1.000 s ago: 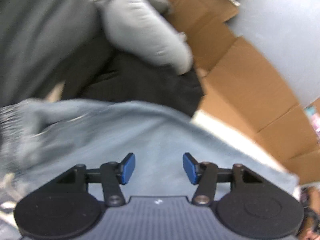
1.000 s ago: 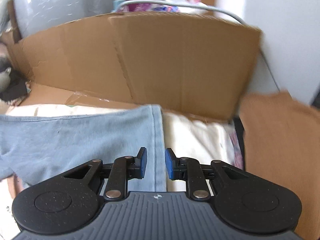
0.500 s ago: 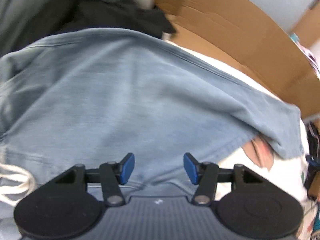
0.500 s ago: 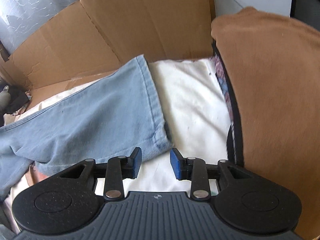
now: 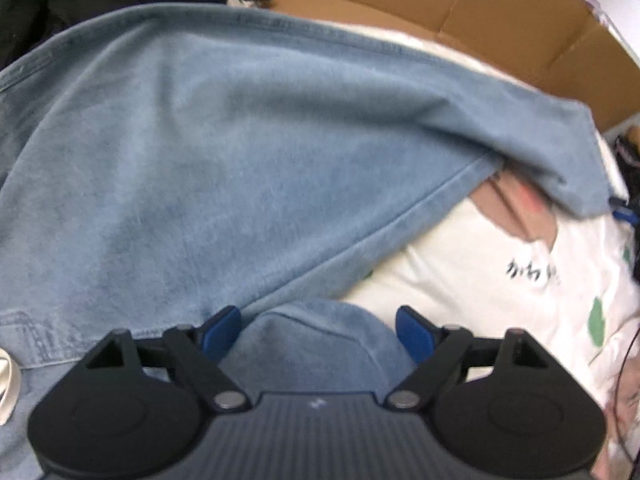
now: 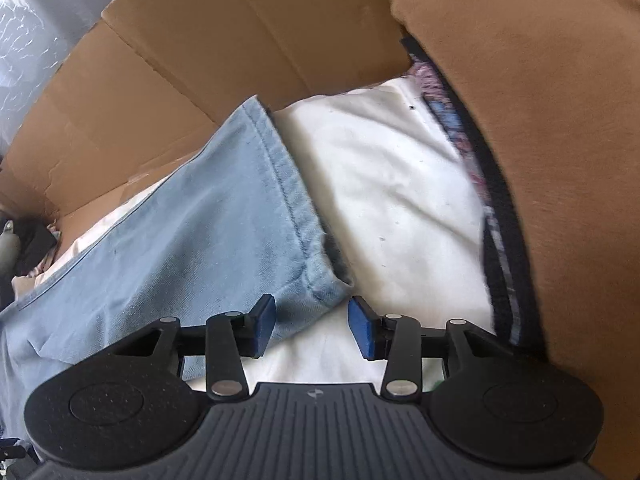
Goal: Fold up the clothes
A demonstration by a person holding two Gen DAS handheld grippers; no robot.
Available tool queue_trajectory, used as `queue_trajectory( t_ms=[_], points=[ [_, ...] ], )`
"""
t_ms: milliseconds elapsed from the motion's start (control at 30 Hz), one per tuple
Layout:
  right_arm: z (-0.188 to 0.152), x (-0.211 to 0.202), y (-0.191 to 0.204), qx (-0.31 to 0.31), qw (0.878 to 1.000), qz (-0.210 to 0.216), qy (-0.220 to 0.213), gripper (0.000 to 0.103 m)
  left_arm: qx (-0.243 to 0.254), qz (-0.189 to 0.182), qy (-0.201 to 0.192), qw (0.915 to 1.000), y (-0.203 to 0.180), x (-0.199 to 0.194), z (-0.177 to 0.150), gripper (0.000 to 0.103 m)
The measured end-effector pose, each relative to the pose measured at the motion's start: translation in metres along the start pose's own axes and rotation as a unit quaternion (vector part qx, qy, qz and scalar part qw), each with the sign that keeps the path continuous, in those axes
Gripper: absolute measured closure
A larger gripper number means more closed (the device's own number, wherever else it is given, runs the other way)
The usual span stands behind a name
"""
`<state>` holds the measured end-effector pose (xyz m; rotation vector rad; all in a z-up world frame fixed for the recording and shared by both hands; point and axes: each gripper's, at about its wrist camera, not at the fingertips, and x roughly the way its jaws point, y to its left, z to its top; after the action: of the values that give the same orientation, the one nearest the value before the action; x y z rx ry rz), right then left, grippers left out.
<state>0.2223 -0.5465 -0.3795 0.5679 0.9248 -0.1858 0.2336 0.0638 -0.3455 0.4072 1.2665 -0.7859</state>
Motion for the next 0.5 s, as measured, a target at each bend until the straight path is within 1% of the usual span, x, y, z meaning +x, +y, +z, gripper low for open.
queue_trajectory(
  t_ms=[33, 67, 100, 133, 200, 300, 367, 400, 467, 500],
  points=[
    [0.001, 0.002, 0.001, -0.003, 1.0, 0.005, -0.001, 0.056, 0.007, 0.007, 0.001, 1.0, -0.001, 0.005, 0.0, 0.016],
    [0.003, 0.003, 0.002, -0.001, 1.0, 0.006, -0.001, 0.067, 0.014, 0.015, 0.003, 0.9998, -0.003, 0.009, -0.001, 0.016],
    [0.005, 0.003, 0.002, 0.001, 1.0, 0.007, -0.001, 0.087, 0.023, 0.022, 0.006, 0.9995, -0.005, 0.013, -0.001, 0.015],
    [0.008, 0.002, 0.002, 0.0, 1.0, 0.009, -0.004, 0.095, 0.034, 0.029, 0.008, 0.999, -0.008, 0.016, -0.001, 0.015],
    [0.012, -0.004, 0.004, -0.007, 1.0, 0.013, -0.014, 0.095, 0.068, 0.049, 0.011, 0.9964, -0.014, 0.019, -0.002, 0.016],
    [0.023, -0.016, 0.005, -0.006, 0.999, 0.012, -0.038, 0.096, 0.078, 0.06, 0.011, 0.9951, -0.012, 0.02, 0.0, 0.027],
    [0.03, -0.024, 0.005, -0.005, 0.998, 0.012, -0.054, 0.097, 0.087, 0.067, 0.011, 0.9939, -0.011, 0.02, 0.001, 0.043],
    [0.034, -0.029, 0.006, -0.005, 0.998, 0.011, -0.062, 0.097, 0.09, 0.068, 0.013, 0.9935, -0.011, 0.02, 0.001, 0.044],
    [0.043, -0.036, 0.007, -0.004, 0.997, 0.014, -0.077, 0.097, 0.098, 0.071, 0.016, 0.9925, -0.01, 0.021, 0.001, 0.051],
    [0.047, -0.038, 0.009, -0.008, 0.996, 0.016, -0.083, 0.097, 0.105, 0.073, 0.016, 0.9917, -0.011, 0.021, 0.0, 0.053]
  ],
)
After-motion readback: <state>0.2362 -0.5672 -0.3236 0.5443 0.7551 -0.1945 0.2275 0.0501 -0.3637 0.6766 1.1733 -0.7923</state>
